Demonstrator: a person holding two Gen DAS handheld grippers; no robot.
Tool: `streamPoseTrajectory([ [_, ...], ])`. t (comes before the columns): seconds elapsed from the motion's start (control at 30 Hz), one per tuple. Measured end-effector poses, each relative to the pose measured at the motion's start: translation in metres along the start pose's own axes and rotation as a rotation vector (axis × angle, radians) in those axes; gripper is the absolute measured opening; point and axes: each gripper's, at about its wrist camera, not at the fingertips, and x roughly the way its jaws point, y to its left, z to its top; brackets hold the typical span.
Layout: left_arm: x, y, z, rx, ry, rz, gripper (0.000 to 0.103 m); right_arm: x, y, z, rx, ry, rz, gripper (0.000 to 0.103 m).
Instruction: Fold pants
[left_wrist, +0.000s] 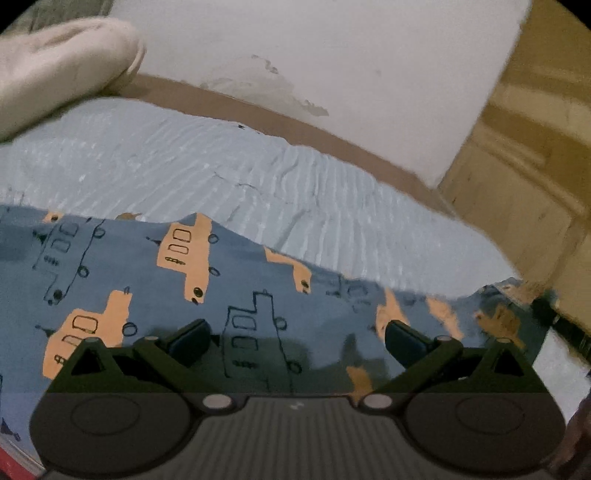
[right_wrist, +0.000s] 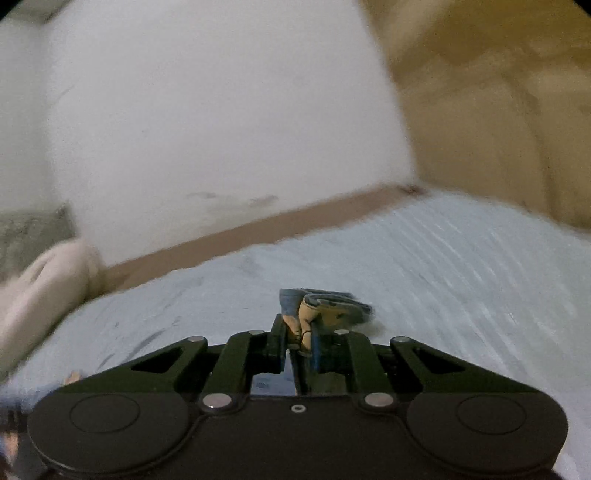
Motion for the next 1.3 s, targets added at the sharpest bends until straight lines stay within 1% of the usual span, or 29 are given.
streamPoseTrajectory([
  [0.07, -0.003, 0.008, 0.003, -0.054, -0.009, -0.021, 0.102, -0.006, 0.027, 0.001, -0.134, -0.028, 0.043, 0.013],
  [0.1, -0.003, 0.01, 0.003, -0.07, -0.011, -0.019, 0.102, -0.01, 0.041, -0.001, -0.194, -0.035, 0.069, 0.013],
  [0.17, -0.003, 0.014, 0.004, -0.085, -0.01, -0.005, 0.102, -0.015, 0.065, -0.007, -0.287, -0.023, 0.13, 0.013],
  [0.2, -0.002, 0.016, 0.004, -0.086, -0.01, -0.002, 0.102, -0.017, 0.076, -0.012, -0.319, -0.001, 0.157, 0.013],
  [0.3, 0.0, 0.017, 0.001, -0.094, -0.004, -0.004, 0.102, -0.024, 0.099, -0.031, -0.353, 0.088, 0.244, 0.013],
  [0.33, 0.0, 0.017, 0.0, -0.091, -0.003, -0.004, 0.102, -0.025, 0.106, -0.04, -0.373, 0.116, 0.255, 0.013],
  [0.43, 0.0, 0.014, -0.003, -0.068, -0.006, -0.006, 0.102, -0.022, 0.117, -0.07, -0.415, 0.179, 0.26, 0.013],
  [0.53, 0.001, 0.008, -0.007, -0.049, -0.002, -0.027, 0.102, -0.024, 0.119, -0.085, -0.399, 0.192, 0.246, 0.013],
  [0.63, 0.003, -0.001, -0.011, -0.022, 0.01, -0.055, 0.102, -0.029, 0.107, -0.086, -0.32, 0.18, 0.246, 0.014],
  [0.8, 0.011, -0.016, -0.017, 0.028, 0.034, -0.077, 0.102, -0.033, 0.089, -0.083, -0.137, 0.191, 0.297, 0.014],
  [0.87, 0.016, -0.023, -0.017, 0.041, 0.05, -0.093, 0.102, -0.033, 0.076, -0.08, -0.039, 0.196, 0.321, 0.014],
  [0.9, 0.018, -0.026, -0.017, 0.04, 0.058, -0.107, 0.102, -0.032, 0.068, -0.08, 0.029, 0.199, 0.338, 0.014],
  [0.97, 0.024, -0.031, -0.017, 0.025, 0.072, -0.147, 0.102, -0.03, 0.054, -0.08, 0.159, 0.208, 0.366, 0.014],
  [1.07, 0.031, -0.036, -0.019, -0.035, 0.056, -0.175, 0.1, -0.028, 0.033, -0.082, 0.357, 0.217, 0.406, 0.014],
  [1.23, 0.043, -0.043, -0.021, -0.076, 0.073, -0.239, 0.098, -0.029, 0.011, -0.087, 0.583, 0.209, 0.445, 0.014],
  [1.3, 0.05, -0.046, -0.021, -0.101, 0.089, -0.26, 0.096, -0.029, 0.005, -0.09, 0.643, 0.204, 0.451, 0.014],
])
